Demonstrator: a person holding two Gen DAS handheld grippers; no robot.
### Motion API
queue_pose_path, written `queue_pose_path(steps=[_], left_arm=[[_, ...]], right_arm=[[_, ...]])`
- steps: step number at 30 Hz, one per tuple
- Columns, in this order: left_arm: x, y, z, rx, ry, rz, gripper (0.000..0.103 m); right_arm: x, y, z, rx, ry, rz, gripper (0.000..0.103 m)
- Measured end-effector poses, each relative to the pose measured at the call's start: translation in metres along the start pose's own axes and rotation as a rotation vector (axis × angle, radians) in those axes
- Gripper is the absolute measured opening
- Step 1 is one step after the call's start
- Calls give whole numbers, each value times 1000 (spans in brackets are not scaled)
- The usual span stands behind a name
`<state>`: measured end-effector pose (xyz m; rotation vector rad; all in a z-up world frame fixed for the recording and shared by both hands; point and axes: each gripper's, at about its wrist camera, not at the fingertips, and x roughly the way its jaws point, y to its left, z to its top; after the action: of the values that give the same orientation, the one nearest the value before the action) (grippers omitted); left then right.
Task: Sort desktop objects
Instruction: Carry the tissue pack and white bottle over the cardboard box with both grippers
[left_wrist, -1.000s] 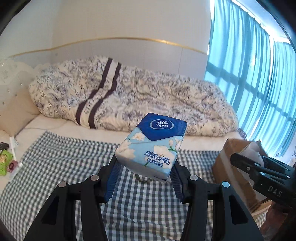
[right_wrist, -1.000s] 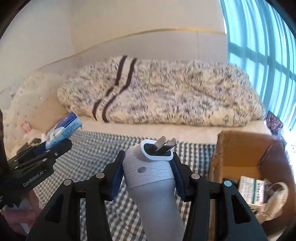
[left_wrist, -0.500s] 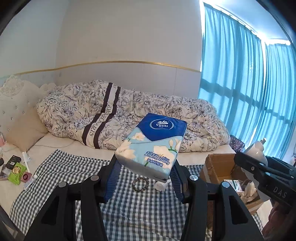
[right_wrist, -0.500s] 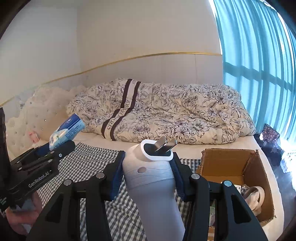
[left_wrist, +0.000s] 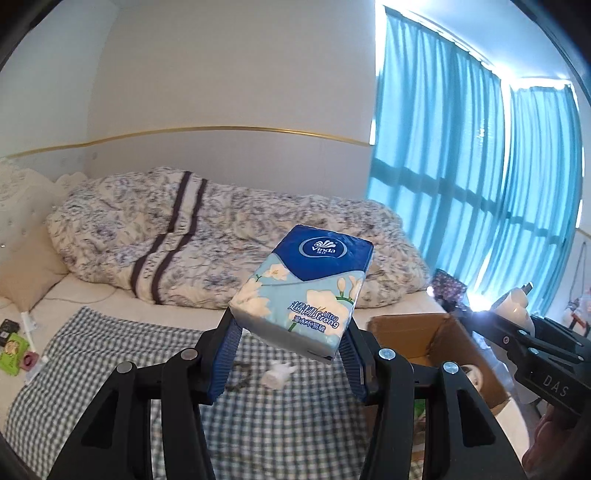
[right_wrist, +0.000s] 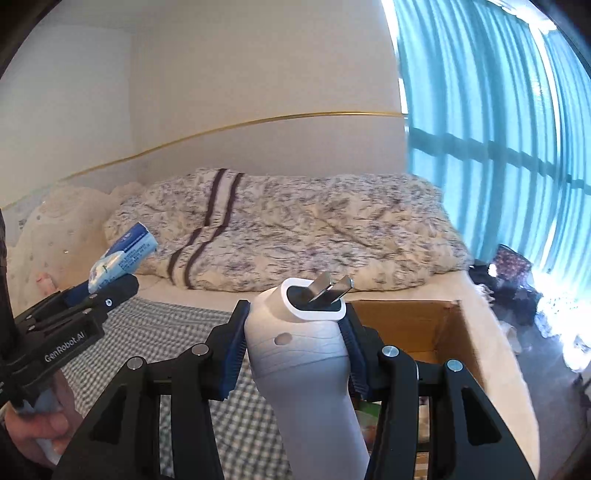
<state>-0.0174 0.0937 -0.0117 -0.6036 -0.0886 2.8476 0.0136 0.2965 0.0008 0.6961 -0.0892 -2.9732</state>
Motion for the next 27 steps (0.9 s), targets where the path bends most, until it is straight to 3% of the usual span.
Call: queue_pose_path(steps=[14,27], left_arm=[[53,-90,-12,68,67,-130,52],[109,-144,-45,139,182,-209,52]], right_arm=[[7,-97,-5,56,43,-156,47],[47,-141,-37,96,155,-178,47]])
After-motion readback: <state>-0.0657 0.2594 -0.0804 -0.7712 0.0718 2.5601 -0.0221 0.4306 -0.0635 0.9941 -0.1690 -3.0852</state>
